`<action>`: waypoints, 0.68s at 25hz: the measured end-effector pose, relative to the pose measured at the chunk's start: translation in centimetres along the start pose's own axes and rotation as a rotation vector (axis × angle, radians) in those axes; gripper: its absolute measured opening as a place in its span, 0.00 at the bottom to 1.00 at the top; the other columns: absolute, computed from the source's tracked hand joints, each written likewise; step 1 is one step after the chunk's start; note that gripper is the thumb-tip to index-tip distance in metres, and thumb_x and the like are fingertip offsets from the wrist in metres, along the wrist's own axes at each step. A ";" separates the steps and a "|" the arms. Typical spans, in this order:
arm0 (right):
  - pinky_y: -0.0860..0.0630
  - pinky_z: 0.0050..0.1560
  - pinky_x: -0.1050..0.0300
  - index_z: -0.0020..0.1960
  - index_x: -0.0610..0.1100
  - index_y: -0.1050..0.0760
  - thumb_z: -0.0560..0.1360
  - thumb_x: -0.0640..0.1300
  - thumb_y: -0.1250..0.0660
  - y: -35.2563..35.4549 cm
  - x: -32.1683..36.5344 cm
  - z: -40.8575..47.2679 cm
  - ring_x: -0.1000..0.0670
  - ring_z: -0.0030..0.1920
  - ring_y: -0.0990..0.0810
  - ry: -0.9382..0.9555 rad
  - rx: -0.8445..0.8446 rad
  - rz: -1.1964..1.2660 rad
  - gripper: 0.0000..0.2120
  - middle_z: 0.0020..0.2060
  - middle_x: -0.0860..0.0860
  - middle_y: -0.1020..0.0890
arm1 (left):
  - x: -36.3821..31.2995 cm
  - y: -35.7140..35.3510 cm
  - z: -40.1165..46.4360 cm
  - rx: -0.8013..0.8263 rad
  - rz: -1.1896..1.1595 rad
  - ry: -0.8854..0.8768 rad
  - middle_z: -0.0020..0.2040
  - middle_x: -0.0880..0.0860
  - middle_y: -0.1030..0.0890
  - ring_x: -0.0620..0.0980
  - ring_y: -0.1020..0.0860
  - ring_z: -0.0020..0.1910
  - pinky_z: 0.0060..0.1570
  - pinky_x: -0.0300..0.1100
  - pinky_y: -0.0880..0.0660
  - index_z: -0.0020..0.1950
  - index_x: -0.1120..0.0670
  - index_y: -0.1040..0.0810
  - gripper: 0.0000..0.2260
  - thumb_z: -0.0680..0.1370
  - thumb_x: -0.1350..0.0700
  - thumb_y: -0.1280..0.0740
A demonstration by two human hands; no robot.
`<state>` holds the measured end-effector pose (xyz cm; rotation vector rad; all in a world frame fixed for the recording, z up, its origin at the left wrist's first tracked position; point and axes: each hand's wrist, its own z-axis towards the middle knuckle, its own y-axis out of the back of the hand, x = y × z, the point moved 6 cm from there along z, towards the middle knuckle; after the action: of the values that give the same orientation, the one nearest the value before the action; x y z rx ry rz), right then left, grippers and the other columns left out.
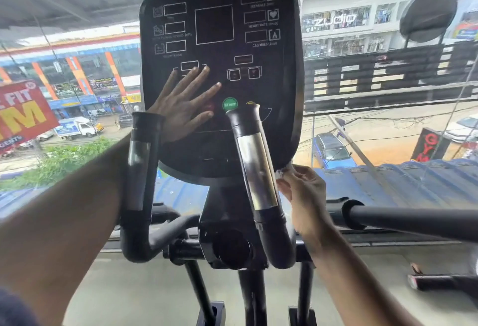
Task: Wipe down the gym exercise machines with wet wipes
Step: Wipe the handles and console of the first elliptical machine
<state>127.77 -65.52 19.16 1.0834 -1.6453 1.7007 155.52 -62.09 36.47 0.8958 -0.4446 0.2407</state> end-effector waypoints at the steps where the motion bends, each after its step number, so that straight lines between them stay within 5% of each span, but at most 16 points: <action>1: 0.17 0.41 0.60 0.54 0.36 0.23 0.76 0.33 0.28 -0.6 -0.6 -1.1 0.53 0.32 0.18 -0.112 0.052 0.005 0.07 0.34 0.45 0.18 | 0.0 0.0 0.1 -0.001 -0.003 0.002 0.86 0.54 0.50 0.56 0.50 0.85 0.81 0.64 0.53 0.85 0.42 0.48 0.29 0.85 0.35 0.53; 4: 0.24 0.31 0.61 0.55 0.35 0.24 0.74 0.38 0.26 -2.1 -1.4 -3.1 0.52 0.30 0.22 -0.302 0.194 -0.078 0.13 0.32 0.48 0.21 | 0.1 -0.3 0.1 -0.019 0.007 -0.001 0.86 0.53 0.51 0.55 0.51 0.85 0.81 0.65 0.53 0.85 0.42 0.48 0.29 0.86 0.36 0.50; 6: 0.20 0.43 0.55 0.56 0.27 0.25 0.71 0.45 0.24 -2.9 -1.1 -4.3 0.50 0.41 0.18 -0.360 0.309 -0.156 0.25 0.44 0.50 0.19 | 0.2 -0.2 0.0 -0.037 -0.010 -0.004 0.86 0.53 0.50 0.55 0.50 0.85 0.81 0.64 0.52 0.85 0.41 0.47 0.29 0.85 0.35 0.53; 8: 0.24 0.59 0.48 0.59 0.32 0.24 0.80 0.44 0.34 -3.5 -0.4 -5.4 0.42 0.58 0.19 -0.369 0.413 -0.277 0.15 0.63 0.40 0.20 | 0.4 -0.1 -0.1 -0.046 -0.018 0.002 0.86 0.53 0.49 0.55 0.48 0.85 0.81 0.65 0.52 0.85 0.41 0.47 0.29 0.85 0.33 0.56; 9: 0.25 0.60 0.48 0.59 0.36 0.23 0.80 0.46 0.34 -3.7 0.2 -5.8 0.40 0.58 0.19 -0.367 0.433 -0.328 0.14 0.65 0.36 0.21 | 0.2 -0.2 0.0 -0.047 -0.011 -0.005 0.86 0.53 0.49 0.55 0.48 0.85 0.81 0.65 0.51 0.85 0.40 0.47 0.30 0.85 0.33 0.57; 11: 0.23 0.58 0.45 0.49 0.40 0.22 0.65 0.56 0.21 -3.8 0.9 -6.1 0.38 0.49 0.17 -0.311 0.432 -0.394 0.23 0.54 0.34 0.17 | 0.2 0.0 0.1 -0.055 0.001 -0.003 0.86 0.52 0.49 0.55 0.48 0.85 0.81 0.64 0.51 0.85 0.40 0.48 0.30 0.84 0.32 0.58; 13: 0.20 0.43 0.53 0.40 0.41 0.23 0.63 0.45 0.20 -2.4 1.5 -4.9 0.47 0.36 0.15 -0.113 0.300 -0.367 0.13 0.38 0.40 0.17 | 0.4 0.1 0.1 -0.050 -0.019 0.000 0.86 0.52 0.49 0.55 0.48 0.85 0.81 0.65 0.51 0.85 0.40 0.48 0.30 0.84 0.32 0.58; 14: 0.23 0.37 0.59 0.41 0.40 0.22 0.68 0.36 0.23 -1.0 3.1 -3.8 0.56 0.31 0.18 0.143 0.173 -0.502 0.08 0.33 0.49 0.18 | 0.3 -0.1 -0.1 -0.058 -0.029 -0.007 0.86 0.52 0.49 0.55 0.48 0.85 0.81 0.65 0.51 0.85 0.40 0.48 0.30 0.84 0.32 0.58; 15: 0.26 0.35 0.64 0.42 0.40 0.22 0.72 0.33 0.26 -0.1 4.6 -2.4 0.60 0.30 0.21 0.365 0.071 -0.588 0.06 0.31 0.54 0.19 | 0.3 -0.1 -0.2 -0.064 -0.029 -0.004 0.86 0.52 0.50 0.55 0.48 0.85 0.81 0.65 0.52 0.85 0.40 0.48 0.30 0.84 0.32 0.58; 17: 0.26 0.37 0.65 0.45 0.39 0.20 0.74 0.36 0.28 -1.5 6.4 -2.3 0.60 0.35 0.24 0.520 0.160 -0.713 0.02 0.38 0.52 0.20 | 0.3 0.1 -0.2 -0.059 -0.046 0.000 0.86 0.52 0.50 0.55 0.49 0.85 0.81 0.65 0.52 0.85 0.40 0.48 0.30 0.84 0.32 0.58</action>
<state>125.11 -64.06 25.45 1.0148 -0.6904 1.4583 155.81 -61.92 36.59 0.8470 -0.4282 0.1845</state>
